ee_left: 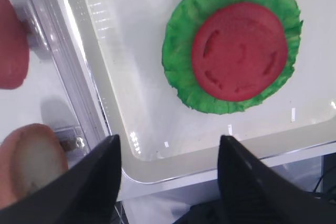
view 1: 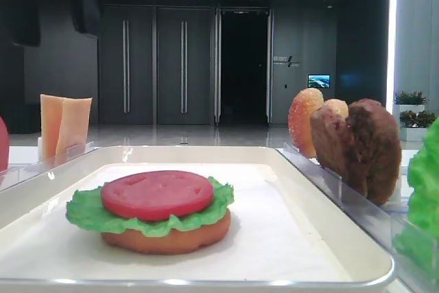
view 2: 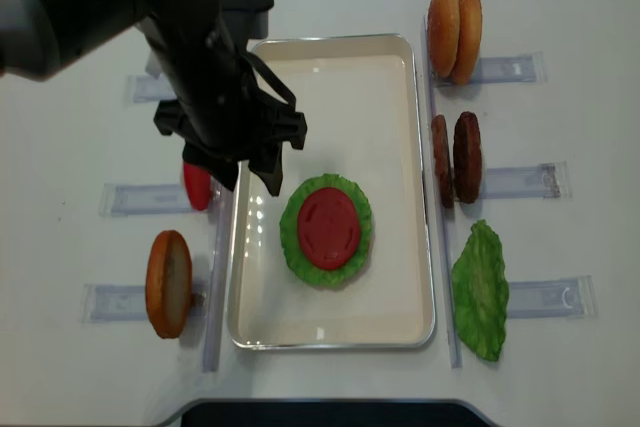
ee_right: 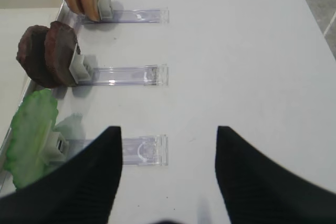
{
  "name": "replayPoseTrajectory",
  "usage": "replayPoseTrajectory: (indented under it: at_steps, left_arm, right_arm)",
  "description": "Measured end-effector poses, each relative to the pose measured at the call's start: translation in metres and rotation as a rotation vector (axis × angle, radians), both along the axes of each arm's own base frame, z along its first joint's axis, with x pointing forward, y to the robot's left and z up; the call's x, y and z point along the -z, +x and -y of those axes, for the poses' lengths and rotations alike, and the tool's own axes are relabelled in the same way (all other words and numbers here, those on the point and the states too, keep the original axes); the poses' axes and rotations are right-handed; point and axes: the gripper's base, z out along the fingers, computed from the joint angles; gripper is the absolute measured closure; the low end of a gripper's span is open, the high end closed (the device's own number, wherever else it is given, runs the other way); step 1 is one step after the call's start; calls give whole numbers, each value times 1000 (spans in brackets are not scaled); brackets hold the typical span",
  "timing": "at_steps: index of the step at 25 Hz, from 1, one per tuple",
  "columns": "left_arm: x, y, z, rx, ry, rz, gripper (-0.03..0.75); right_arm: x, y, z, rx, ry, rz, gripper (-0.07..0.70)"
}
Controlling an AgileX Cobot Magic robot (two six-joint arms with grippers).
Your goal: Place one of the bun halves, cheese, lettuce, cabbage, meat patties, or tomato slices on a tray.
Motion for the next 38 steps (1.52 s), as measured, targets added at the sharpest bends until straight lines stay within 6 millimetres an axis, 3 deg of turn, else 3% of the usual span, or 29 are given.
replayPoseTrajectory:
  at_steps: [5, 15, 38]
  left_arm:
    - [-15, 5, 4, 0, -30, 38, 272]
    - [-17, 8, -1, -23, -40, 37, 272]
    - [-17, 55, -105, -156, -3, 65, 272]
  right_arm:
    - [0, 0, 0, 0, 0, 0, 223]
    - [0, 0, 0, 0, 0, 0, 223]
    - [0, 0, 0, 0, 0, 0, 223]
